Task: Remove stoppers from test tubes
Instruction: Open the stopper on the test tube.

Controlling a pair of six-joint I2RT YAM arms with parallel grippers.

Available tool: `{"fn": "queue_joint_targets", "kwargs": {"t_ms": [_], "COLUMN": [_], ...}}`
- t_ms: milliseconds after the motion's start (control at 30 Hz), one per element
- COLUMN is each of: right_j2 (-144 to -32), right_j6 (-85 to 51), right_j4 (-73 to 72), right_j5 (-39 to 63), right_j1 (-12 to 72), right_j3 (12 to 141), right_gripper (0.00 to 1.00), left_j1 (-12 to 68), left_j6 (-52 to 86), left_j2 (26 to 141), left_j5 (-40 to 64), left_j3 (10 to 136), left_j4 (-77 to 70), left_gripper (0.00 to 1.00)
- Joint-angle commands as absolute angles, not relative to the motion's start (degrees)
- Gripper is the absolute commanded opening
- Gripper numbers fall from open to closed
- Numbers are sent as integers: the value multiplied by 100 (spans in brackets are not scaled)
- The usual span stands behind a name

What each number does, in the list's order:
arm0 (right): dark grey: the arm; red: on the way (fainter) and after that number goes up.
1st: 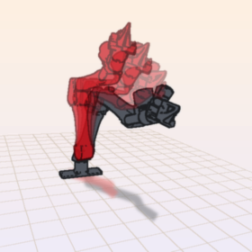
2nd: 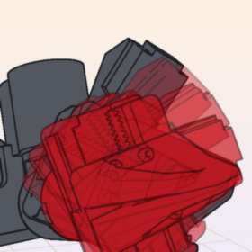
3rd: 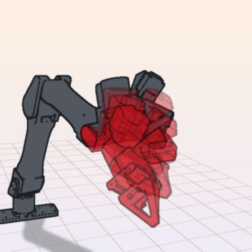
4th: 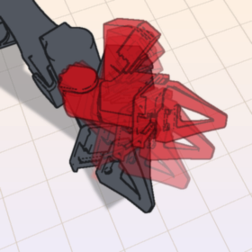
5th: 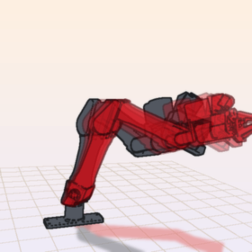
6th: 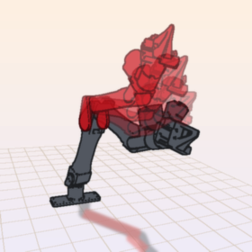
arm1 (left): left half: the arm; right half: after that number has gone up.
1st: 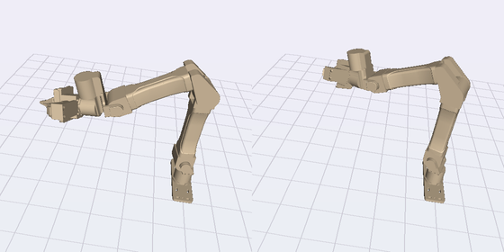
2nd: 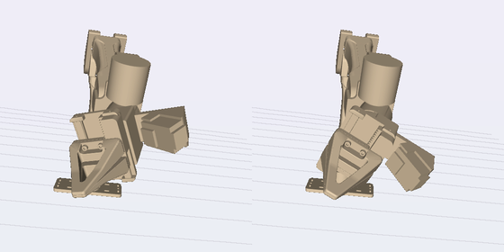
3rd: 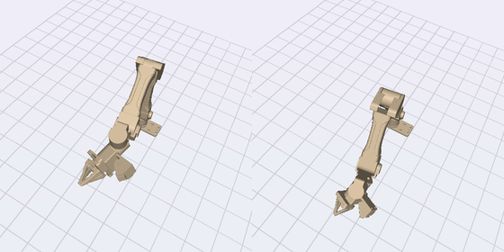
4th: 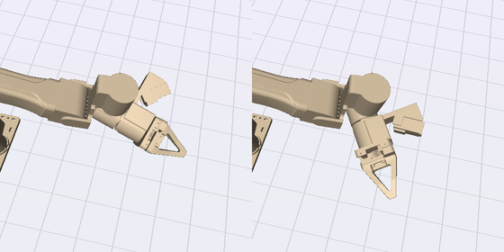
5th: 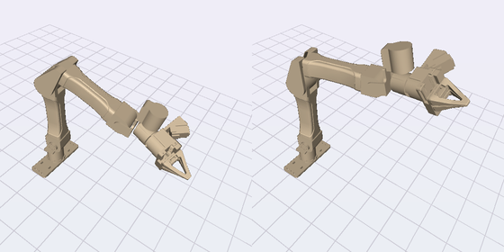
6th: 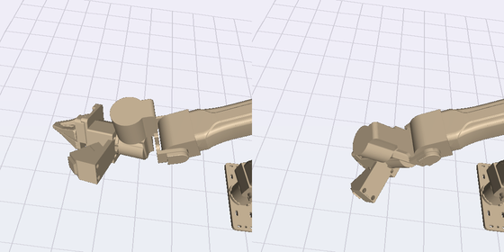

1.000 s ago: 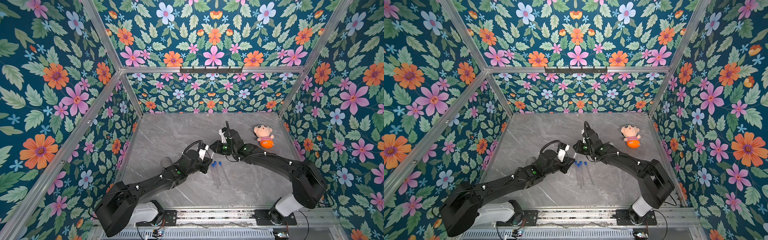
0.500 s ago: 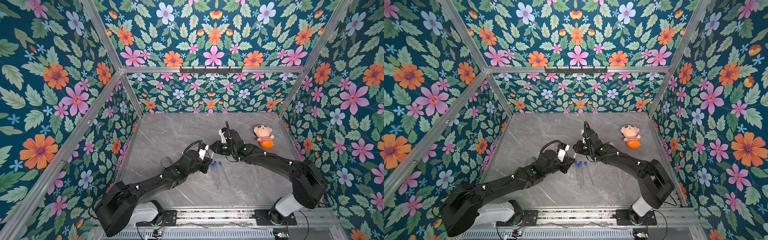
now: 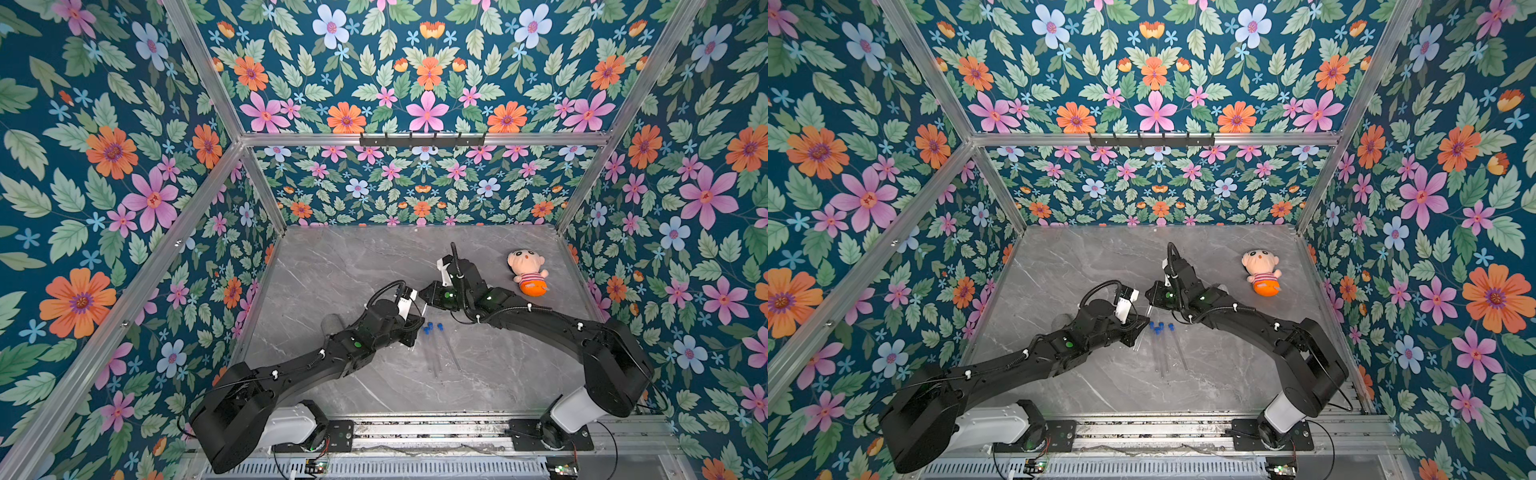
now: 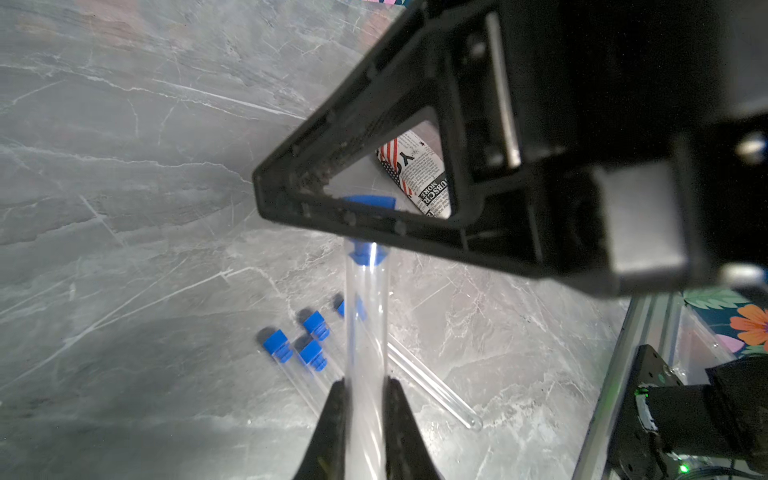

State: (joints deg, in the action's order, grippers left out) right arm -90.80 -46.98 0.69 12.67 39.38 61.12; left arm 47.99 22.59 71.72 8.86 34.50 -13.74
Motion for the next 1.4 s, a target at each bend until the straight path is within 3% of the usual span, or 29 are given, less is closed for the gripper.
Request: {"fn": "queue_joint_targets", "kwargs": {"t_ms": [0, 533, 1133, 1367], "right_j2": [-9131, -9052, -8561, -8586], "right_j6": [-4817, -4661, -5058, -4867], "right_j4": [-72, 255, -466, -241], "right_j5": [1457, 828, 1500, 1284], "right_j1": [3948, 3950, 3729, 3707], "right_j3": [6109, 6239, 5815, 5881], "right_gripper": [0, 0, 0, 0], "left_j1": [4799, 4799, 4782, 4783], "left_j6": [2232, 2241, 2252, 2283], "left_j2": [7155, 6979, 7294, 7297], "left_j5": [835, 765, 589, 624], "left_j3": [3503, 3422, 3274, 3320], "left_j4": [-1536, -1397, -1573, -1569], "left_gripper": [7, 7, 6, 6]}}
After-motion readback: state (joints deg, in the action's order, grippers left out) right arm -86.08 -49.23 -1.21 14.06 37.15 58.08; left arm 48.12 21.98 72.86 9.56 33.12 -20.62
